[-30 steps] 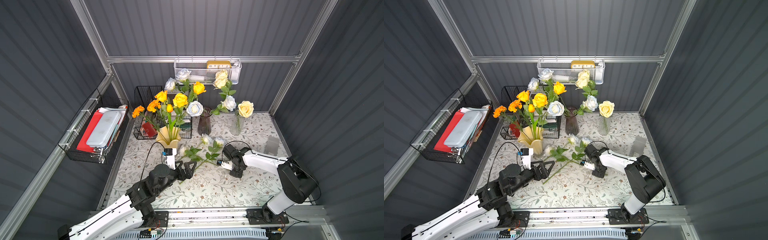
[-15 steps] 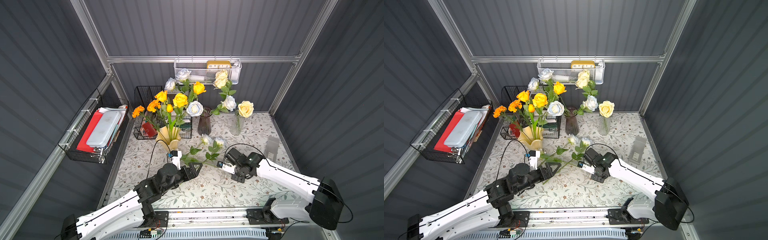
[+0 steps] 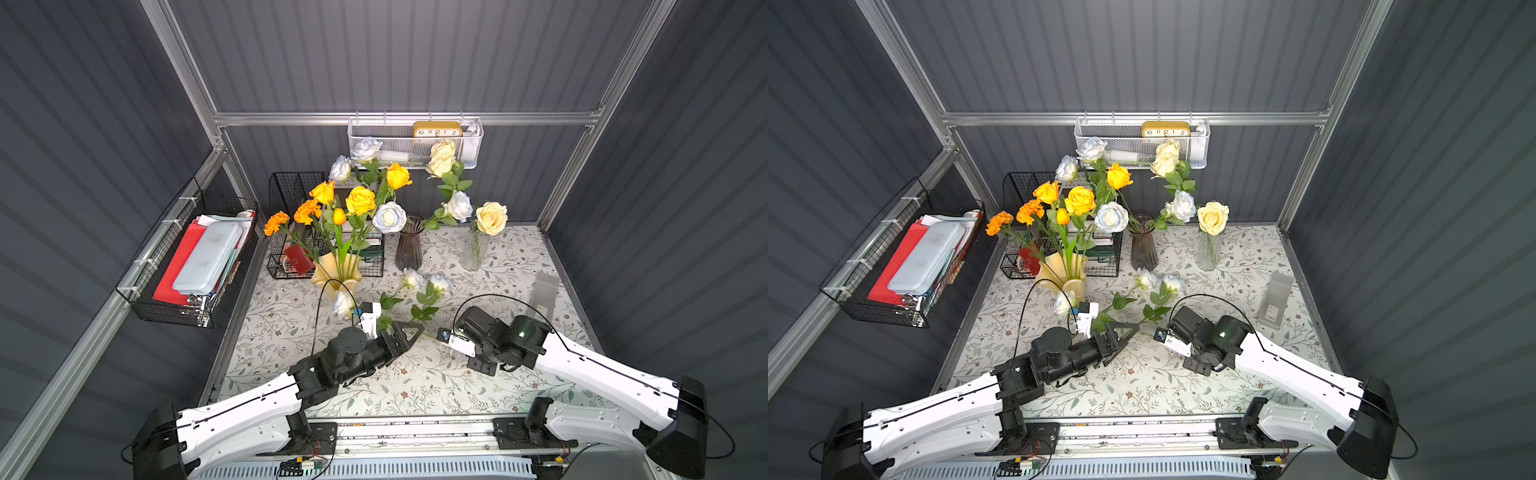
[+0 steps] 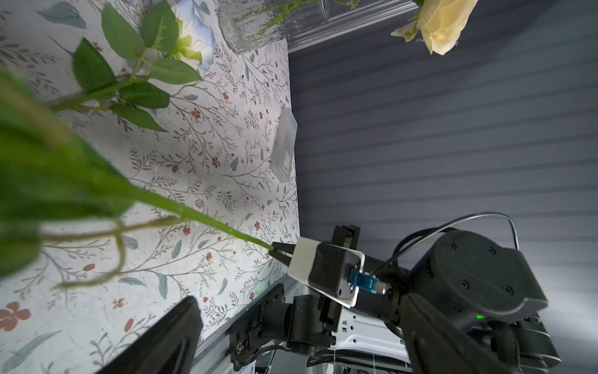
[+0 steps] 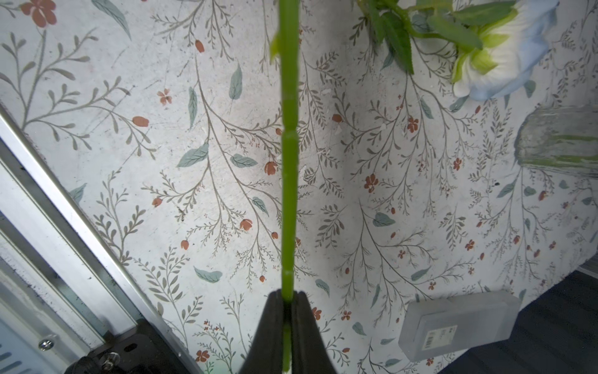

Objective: Arrange the flowers in different vases according to their colors
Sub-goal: Pick up the flower at the center of the board.

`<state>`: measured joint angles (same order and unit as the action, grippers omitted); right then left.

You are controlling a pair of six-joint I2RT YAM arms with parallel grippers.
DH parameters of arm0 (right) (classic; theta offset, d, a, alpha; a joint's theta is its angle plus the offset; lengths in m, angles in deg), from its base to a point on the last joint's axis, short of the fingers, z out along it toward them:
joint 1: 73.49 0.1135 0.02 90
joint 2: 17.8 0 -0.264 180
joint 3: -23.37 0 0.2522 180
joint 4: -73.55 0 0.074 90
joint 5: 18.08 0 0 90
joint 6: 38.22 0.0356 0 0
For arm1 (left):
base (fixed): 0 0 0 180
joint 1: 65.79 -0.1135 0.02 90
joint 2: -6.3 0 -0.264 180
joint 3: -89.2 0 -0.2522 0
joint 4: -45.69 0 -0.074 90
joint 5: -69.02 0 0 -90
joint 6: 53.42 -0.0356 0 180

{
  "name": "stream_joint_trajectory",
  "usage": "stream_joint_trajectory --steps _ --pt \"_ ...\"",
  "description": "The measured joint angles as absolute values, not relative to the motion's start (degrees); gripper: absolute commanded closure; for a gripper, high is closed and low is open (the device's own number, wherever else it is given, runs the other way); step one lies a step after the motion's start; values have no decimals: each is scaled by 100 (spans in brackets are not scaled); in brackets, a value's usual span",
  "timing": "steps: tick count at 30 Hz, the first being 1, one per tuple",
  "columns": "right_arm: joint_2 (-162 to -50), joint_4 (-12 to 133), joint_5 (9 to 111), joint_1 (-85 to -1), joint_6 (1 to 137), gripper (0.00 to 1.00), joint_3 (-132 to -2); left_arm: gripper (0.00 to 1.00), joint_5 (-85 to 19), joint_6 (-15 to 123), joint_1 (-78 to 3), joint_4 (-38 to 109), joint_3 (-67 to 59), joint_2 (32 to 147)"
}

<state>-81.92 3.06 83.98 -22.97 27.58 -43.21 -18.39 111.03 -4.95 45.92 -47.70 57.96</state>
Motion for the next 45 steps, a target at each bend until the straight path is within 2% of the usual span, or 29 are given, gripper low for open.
stream_joint_trajectory --steps 14,24,30,32,39,45 --pt "-7951 227 8361 -2135 2843 100 -4513 1 -1797 11641 -426 5397 -4912 6517" --pt "-7724 149 8264 -1812 2882 100 -4568 2 -1235 11588 -426 5139 -4621 6609" --pt "-7724 118 8219 -1709 2959 100 -4734 27 -1089 11470 -428 5115 -4453 6827" --pt "-7746 98 8216 -1665 2996 100 -4774 41 -1039 11407 -428 5005 -4411 6830" --pt "-7833 83 8203 -1545 3132 100 -4905 66 -927 11171 -426 4763 -4195 6760" --pt "-7831 20 8203 -1436 3274 100 -5040 96 -840 10941 -426 4437 -4101 6648"
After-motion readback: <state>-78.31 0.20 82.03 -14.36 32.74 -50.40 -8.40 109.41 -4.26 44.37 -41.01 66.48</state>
